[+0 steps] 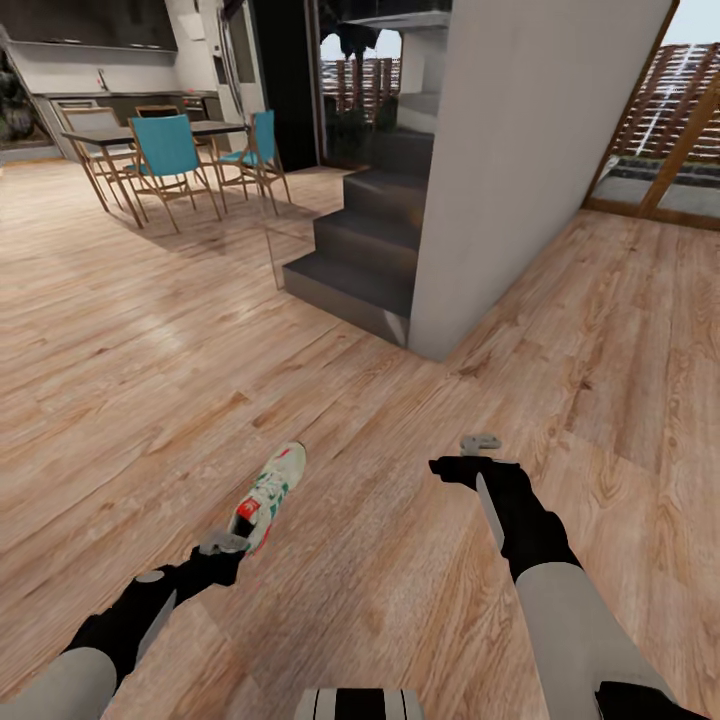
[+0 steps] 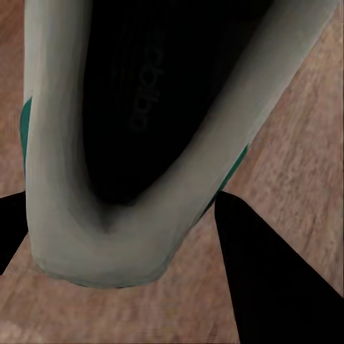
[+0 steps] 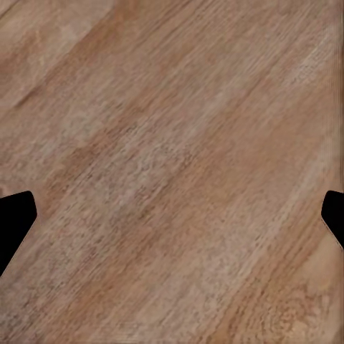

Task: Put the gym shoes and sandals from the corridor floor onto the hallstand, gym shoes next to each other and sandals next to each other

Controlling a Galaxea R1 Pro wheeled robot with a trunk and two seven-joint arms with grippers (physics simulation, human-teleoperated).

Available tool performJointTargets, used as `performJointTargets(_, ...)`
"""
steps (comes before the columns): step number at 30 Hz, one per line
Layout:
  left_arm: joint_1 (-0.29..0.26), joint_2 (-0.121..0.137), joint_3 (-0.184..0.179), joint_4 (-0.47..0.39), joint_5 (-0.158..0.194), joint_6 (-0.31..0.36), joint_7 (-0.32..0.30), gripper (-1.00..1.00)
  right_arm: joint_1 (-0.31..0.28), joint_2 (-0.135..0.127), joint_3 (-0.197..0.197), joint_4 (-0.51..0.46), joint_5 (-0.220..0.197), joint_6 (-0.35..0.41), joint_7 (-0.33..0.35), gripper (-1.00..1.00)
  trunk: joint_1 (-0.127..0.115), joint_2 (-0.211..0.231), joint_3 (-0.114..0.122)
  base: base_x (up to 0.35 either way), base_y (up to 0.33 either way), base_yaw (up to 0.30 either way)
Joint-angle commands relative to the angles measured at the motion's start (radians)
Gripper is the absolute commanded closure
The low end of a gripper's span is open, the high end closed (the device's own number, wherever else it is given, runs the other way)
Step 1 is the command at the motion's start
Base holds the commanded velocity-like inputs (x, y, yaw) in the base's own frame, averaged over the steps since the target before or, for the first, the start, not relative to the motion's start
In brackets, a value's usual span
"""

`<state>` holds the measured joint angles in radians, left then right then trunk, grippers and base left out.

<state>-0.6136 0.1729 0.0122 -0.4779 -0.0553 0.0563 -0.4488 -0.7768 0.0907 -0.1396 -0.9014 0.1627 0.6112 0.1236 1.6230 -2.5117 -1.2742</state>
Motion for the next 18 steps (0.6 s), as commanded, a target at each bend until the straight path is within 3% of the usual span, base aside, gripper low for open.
performJointTargets(1,0.0,-0.001,0.001,-0.026,-0.005,0.021,-0.005,1.0,0.0,0.001,-0.005,-0.002,0.011,0.004,0.009,-1.0,-0.001,0.0,0.003,0.0,0.0,0.0)
performJointTargets(5,-0.006,-0.024,0.002,-0.145,0.01,0.133,-0.005,1.0,-0.001,0.001,-0.005,-0.002,0.011,0.004,0.009,-1.0,-0.002,0.001,0.02,0.0,0.0,0.0)
performJointTargets(7,-0.007,-0.032,0.002,-0.179,0.013,0.155,-0.005,1.0,-0.001,0.001,-0.005,-0.002,0.011,0.004,0.009,-1.0,-0.003,0.001,0.031,0.0,0.0,0.0)
performJointTargets(13,-0.008,-0.047,0.001,-0.228,0.066,0.169,-0.004,1.0,0.0,0.002,-0.004,-0.001,0.011,0.004,0.009,-1.0,-0.006,0.003,0.064,0.0,0.0,0.0)
performJointTargets(18,-0.008,-0.05,-0.001,-0.234,0.088,0.171,-0.004,1.0,0.0,0.002,-0.004,0.0,0.011,0.004,0.009,-1.0,-0.008,0.004,0.091,0.0,0.0,0.0)
